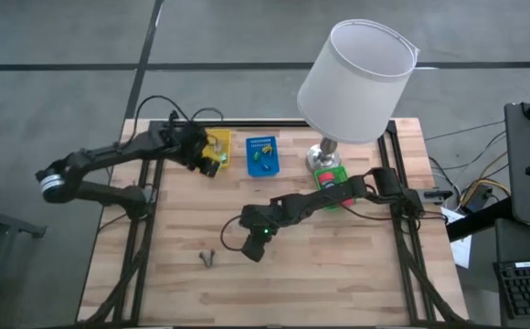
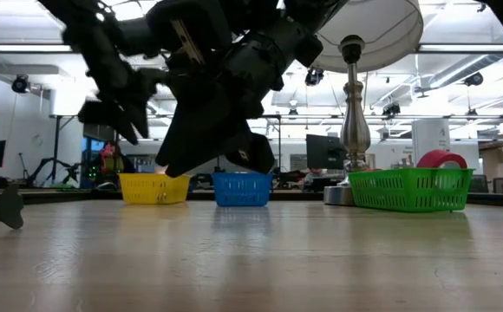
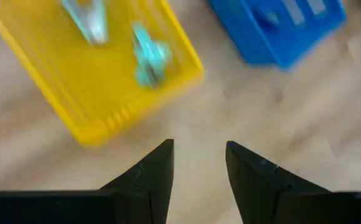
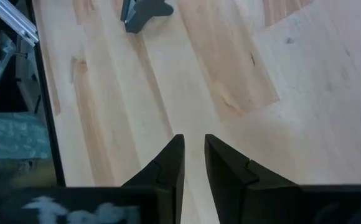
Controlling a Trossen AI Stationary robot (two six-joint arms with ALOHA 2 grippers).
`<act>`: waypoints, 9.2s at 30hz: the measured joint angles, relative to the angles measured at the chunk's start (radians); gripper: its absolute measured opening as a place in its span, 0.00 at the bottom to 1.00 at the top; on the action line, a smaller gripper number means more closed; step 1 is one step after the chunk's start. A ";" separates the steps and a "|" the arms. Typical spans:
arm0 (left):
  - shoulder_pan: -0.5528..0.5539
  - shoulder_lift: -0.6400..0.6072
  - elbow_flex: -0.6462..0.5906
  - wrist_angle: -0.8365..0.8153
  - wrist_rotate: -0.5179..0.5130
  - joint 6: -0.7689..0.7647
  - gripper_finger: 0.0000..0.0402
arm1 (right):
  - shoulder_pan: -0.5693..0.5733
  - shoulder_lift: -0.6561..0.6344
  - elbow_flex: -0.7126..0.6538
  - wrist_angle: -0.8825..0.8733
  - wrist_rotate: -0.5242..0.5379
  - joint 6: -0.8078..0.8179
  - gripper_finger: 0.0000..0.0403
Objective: Pick and place Stapler, Stapler remover, tape
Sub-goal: Put the black staple remover into the yellow bin, then return to Home Position
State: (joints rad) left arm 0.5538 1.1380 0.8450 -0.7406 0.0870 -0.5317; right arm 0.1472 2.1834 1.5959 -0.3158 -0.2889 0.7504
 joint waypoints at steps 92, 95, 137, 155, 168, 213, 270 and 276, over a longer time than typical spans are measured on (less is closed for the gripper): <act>-1.225 0.116 -0.306 0.374 -0.298 -1.184 0.02 | -0.018 0.000 0.000 -0.140 0.079 0.007 0.13; -1.220 0.104 -0.310 0.365 -0.308 -1.183 0.02 | -0.014 0.000 0.000 -0.142 0.079 0.009 0.13; 0.450 0.012 -0.293 0.458 0.290 -0.241 0.02 | 0.047 -0.002 0.000 -0.147 0.128 0.043 0.13; 0.446 0.169 -0.252 0.488 0.298 -0.145 0.11 | 0.042 -0.002 0.000 -0.147 0.132 0.035 0.13; 0.438 0.064 -0.201 0.491 0.367 -0.102 0.37 | 0.006 -0.015 0.004 -0.153 0.089 0.061 0.13; -1.010 -0.545 -0.661 1.148 -0.253 0.282 0.08 | 0.007 -0.402 -0.547 0.667 0.306 -0.319 0.02; -0.856 -1.137 -0.756 0.681 -0.376 0.370 0.07 | -0.111 -1.789 -1.587 0.690 0.221 -0.475 0.02; -0.856 -1.137 -0.757 0.677 -0.375 0.376 0.07 | -0.111 -1.872 -1.587 0.606 0.217 -0.498 0.02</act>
State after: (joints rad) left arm -0.3023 0.0006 0.0879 -0.0632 -0.2878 -0.1558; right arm 0.0364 0.3117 0.0090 0.2897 -0.0715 0.2520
